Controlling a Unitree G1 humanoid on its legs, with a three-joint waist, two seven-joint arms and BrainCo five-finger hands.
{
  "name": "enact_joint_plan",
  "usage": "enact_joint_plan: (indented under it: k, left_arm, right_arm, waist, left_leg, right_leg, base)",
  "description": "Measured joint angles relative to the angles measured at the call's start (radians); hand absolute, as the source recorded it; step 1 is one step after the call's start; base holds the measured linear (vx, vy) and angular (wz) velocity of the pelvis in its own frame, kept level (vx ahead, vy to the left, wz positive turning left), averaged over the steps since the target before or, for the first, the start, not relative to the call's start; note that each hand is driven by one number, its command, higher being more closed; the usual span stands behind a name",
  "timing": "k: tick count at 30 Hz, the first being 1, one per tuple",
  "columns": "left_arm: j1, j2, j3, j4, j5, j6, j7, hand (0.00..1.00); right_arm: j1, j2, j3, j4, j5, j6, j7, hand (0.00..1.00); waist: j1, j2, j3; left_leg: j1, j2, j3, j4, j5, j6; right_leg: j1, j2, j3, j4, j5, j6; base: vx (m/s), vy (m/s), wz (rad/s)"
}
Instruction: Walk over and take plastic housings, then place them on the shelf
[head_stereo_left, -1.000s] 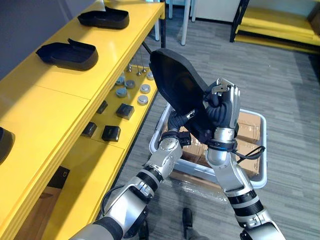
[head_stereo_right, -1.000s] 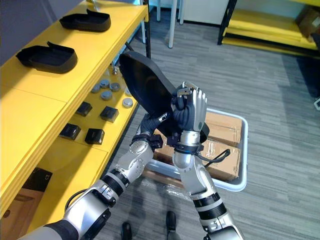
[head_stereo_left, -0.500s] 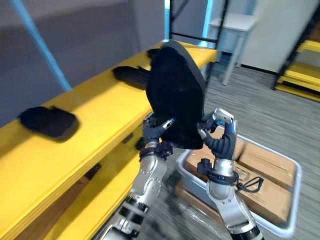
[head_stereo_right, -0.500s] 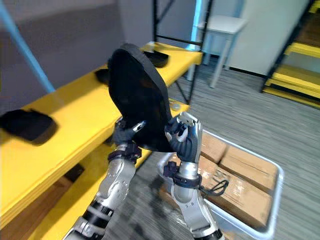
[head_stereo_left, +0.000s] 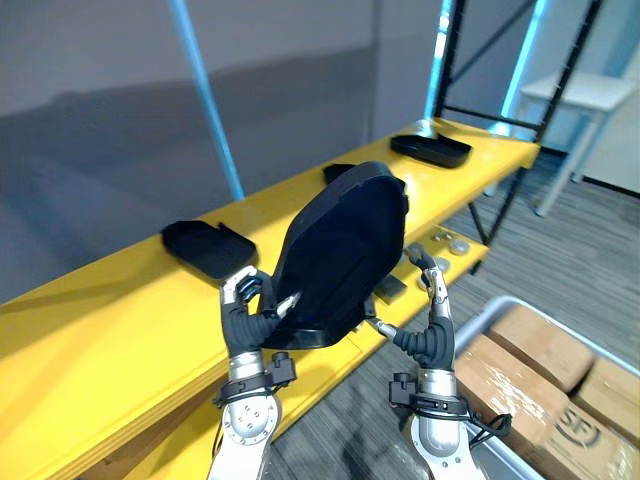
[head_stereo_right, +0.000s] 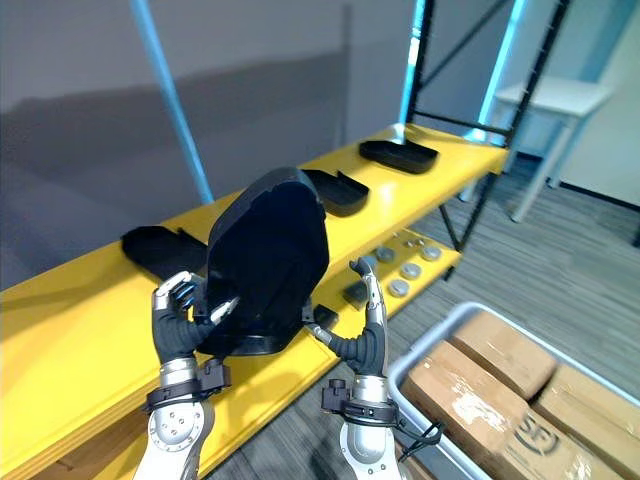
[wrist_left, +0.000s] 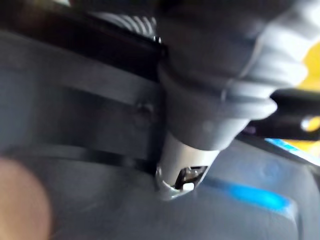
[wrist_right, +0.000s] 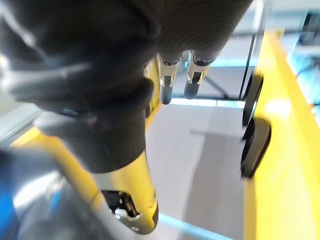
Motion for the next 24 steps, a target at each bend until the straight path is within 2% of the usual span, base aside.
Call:
enact_joint_plan:
  k: [1,2,3,4,6,7,8,10,11,12,13,14,15,16,17,18,20,21,22,23,24]
  left_arm:
    - [0.016,0.013,0.044,-0.014,0.019,0.001,0.025,1.0]
    - [0.017,0.014,0.087,-0.017,0.028,0.003,0.052,1.0]
    - [0.015,0.014,0.1,-0.019,0.029,0.003,0.065,1.0]
    - [0.015,0.014,0.111,-0.018,0.03,0.006,0.083,1.0]
    - [0.016,0.01,0.115,-0.019,0.024,0.006,0.089,1.0]
    - [0.014,0.012,0.112,-0.03,0.02,0.006,0.088,1.0]
    - [0.015,0.013,0.111,-0.033,0.018,0.005,0.088,1.0]
    - [0.061,-0.035,0.111,-0.055,0.017,0.006,0.081,1.0]
    - [0.063,-0.037,0.113,-0.058,0.017,0.006,0.08,1.0]
    - [0.061,-0.043,0.13,-0.075,0.017,0.006,0.078,1.0]
    - [0.045,-0.042,0.136,-0.072,0.016,0.007,0.078,1.0]
    - [0.031,-0.042,0.137,-0.064,0.014,0.007,0.078,1.0]
    - [-0.015,-0.041,0.146,-0.024,0.006,0.007,0.077,1.0]
    - [-0.08,-0.039,0.162,0.039,-0.018,0.01,0.075,1.0]
    - [-0.11,-0.034,0.176,0.074,-0.04,0.012,0.075,1.0]
    - [-0.149,-0.016,0.202,0.127,-0.075,0.017,0.077,1.0]
    - [-0.254,0.081,0.254,0.289,-0.189,0.03,0.081,1.0]
    - [-0.279,0.109,0.269,0.331,-0.212,0.034,0.081,1.0]
    - [-0.345,0.185,0.296,0.44,-0.29,0.04,0.076,1.0]
    - [-0.372,0.217,0.306,0.488,-0.324,0.041,0.072,1.0]
    - [-0.419,0.282,0.325,0.575,-0.396,0.045,0.056,1.0]
  right_arm:
    - [0.0,0.008,-0.02,0.017,0.015,-0.004,0.006,0.0]
    - [-0.001,0.008,-0.028,0.032,0.029,-0.005,0.01,0.0]
    - [-0.001,0.006,-0.029,0.034,0.037,-0.005,0.017,0.0]
    - [-0.001,0.002,-0.033,0.034,0.057,-0.009,0.03,0.0]
    - [0.0,-0.005,-0.03,0.038,0.076,-0.021,0.054,0.0]
    - [0.006,-0.007,-0.03,0.039,0.107,-0.03,0.068,0.0]
    - [0.011,-0.007,-0.03,0.043,0.116,-0.033,0.073,0.0]
    - [0.035,-0.07,-0.03,0.062,0.175,-0.035,0.118,0.0]
    - [0.037,-0.073,-0.029,0.067,0.181,-0.035,0.123,0.0]
    - [0.04,-0.076,-0.029,0.091,0.195,-0.035,0.149,0.0]
    - [0.058,-0.075,-0.031,0.094,0.203,-0.035,0.167,0.0]
    - [0.07,-0.075,-0.033,0.094,0.213,-0.035,0.177,0.0]
    - [0.1,-0.072,-0.042,0.094,0.221,-0.035,0.192,0.0]
    - [0.13,-0.07,-0.054,0.095,0.222,-0.032,0.204,0.0]
    - [0.147,-0.07,-0.053,0.095,0.222,-0.029,0.208,0.0]
    - [0.162,-0.07,-0.048,0.094,0.221,-0.029,0.215,0.0]
    - [0.201,-0.068,-0.04,0.082,0.22,-0.029,0.233,0.0]
    - [0.207,-0.069,-0.035,0.081,0.22,-0.029,0.235,0.0]
    - [0.225,-0.074,-0.026,0.081,0.217,-0.022,0.247,0.0]
    - [0.235,-0.074,-0.026,0.081,0.217,-0.018,0.251,0.0]
    - [0.25,-0.073,-0.02,0.074,0.216,-0.017,0.257,0.0]
  waist:
    - [-0.008,0.0,0.0]
    - [-0.007,0.003,0.001]
    - [-0.007,0.004,0.002]
    - [-0.01,0.005,0.003]
    - [-0.011,0.008,0.005]
    - [-0.015,-0.008,0.008]
    - [-0.015,-0.02,0.012]
    - [0.02,0.052,0.011]
    - [0.022,0.056,0.009]
    - [0.021,0.069,0.005]
    - [0.018,0.068,0.005]
    - [0.011,0.068,0.005]
    - [-0.005,0.068,0.006]
    - [-0.008,0.067,0.01]
    - [-0.005,0.065,0.015]
    - [-0.005,0.064,0.017]
    - [-0.015,0.063,0.018]
    - [-0.019,0.064,0.018]
    - [-0.031,0.07,0.025]
    - [-0.033,0.07,0.028]
    - [-0.042,0.069,0.029]
  left_leg:
    - [-0.005,0.012,-0.06,0.003,-0.005,0.008]
    - [-0.021,0.028,-0.123,0.012,-0.005,0.009]
    - [-0.035,0.031,-0.163,0.018,-0.006,0.008]
    - [-0.059,0.031,-0.238,0.029,-0.006,0.008]
    - [-0.086,0.015,-0.339,0.04,-0.003,0.004]
    - [-0.097,-0.02,-0.406,0.047,-0.002,-0.015]
    - [-0.093,-0.04,-0.437,0.046,-0.001,-0.026]
    - [-0.125,-0.002,-0.483,0.045,0.002,-0.045]
    - [-0.132,0.0,-0.488,0.046,0.003,-0.048]
    - [-0.154,0.01,-0.51,0.046,0.012,-0.07]
    - [-0.176,0.014,-0.525,0.044,0.022,-0.084]
    - [-0.189,0.015,-0.511,0.041,0.033,-0.084]
    - [-0.211,0.013,-0.456,0.031,0.058,-0.059]
    - [-0.221,0.015,-0.362,0.027,0.07,-0.042]
    - [-0.219,0.017,-0.32,0.027,0.073,-0.038]
    - [-0.217,0.012,-0.293,0.029,0.081,-0.028]
    - [-0.217,-0.004,-0.301,0.013,0.086,-0.023]
    - [-0.216,-0.009,-0.3,0.003,0.092,-0.022]
    - [-0.21,-0.012,-0.297,-0.019,0.101,-0.021]
    - [-0.209,-0.012,-0.291,-0.02,0.097,-0.024]
    - [-0.209,-0.01,-0.275,-0.023,0.088,-0.027]
  right_leg:
    - [-0.038,0.032,0.076,0.057,-0.051,0.007]
    - [-0.053,0.111,0.142,0.033,-0.149,0.014]
    - [-0.058,0.155,0.176,-0.005,-0.179,0.015]
    - [-0.058,0.234,0.253,-0.122,-0.213,0.013]
    - [-0.052,0.319,0.401,-0.31,-0.215,0.021]
    - [-0.036,0.326,0.453,-0.426,-0.167,0.006]
    - [-0.025,0.308,0.45,-0.424,-0.135,0.071]
    - [0.019,0.327,0.344,-0.502,-0.124,0.051]
    - [0.019,0.33,0.337,-0.51,-0.122,0.048]
    - [0.031,0.341,0.303,-0.535,-0.114,0.041]
    - [0.039,0.345,0.26,-0.552,-0.112,0.038]
    - [0.043,0.343,0.235,-0.56,-0.112,0.037]
    - [0.055,0.335,0.182,-0.573,-0.111,0.035]
    - [0.069,0.328,0.141,-0.579,-0.112,0.034]
    - [0.078,0.326,0.134,-0.58,-0.112,0.034]
    - [0.085,0.325,0.134,-0.578,-0.114,0.033]
    - [0.083,0.315,0.137,-0.574,-0.13,0.033]
    - [0.079,0.311,0.138,-0.574,-0.137,0.033]
    - [0.074,0.308,0.139,-0.571,-0.141,0.037]
    - [0.072,0.308,0.143,-0.57,-0.141,0.037]
    - [0.066,0.308,0.153,-0.569,-0.141,0.037]
  base:
    - [0.13,-0.163,1.44]
    - [0.12,-0.2,1.5]
    - [0.08,-0.207,1.72]
    - [0.06,-0.221,1.63]
    - [0.04,-0.23,1.87]
    - [0.02,-0.194,1.76]
    - [0.04,-0.2,1.65]
    - [0.12,-0.154,1.01]
    - [0.16,-0.142,0.68]
    - [0.11,-0.091,0.7]
    - [0.13,-0.107,0.88]
    - [0.11,-0.039,1.17]
    - [0.12,0.02,1.26]
    - [0.11,0.05,1.13]
    - [0.07,0.079,0.66]
    - [0.05,0.068,0.32]
    - [0.03,0.062,0.23]
    - [0.0,0.038,0.08]
    - [0.0,0.0,0.0]
    - [-0.06,0.032,-0.14]
    - [-0.05,0.025,-0.23]
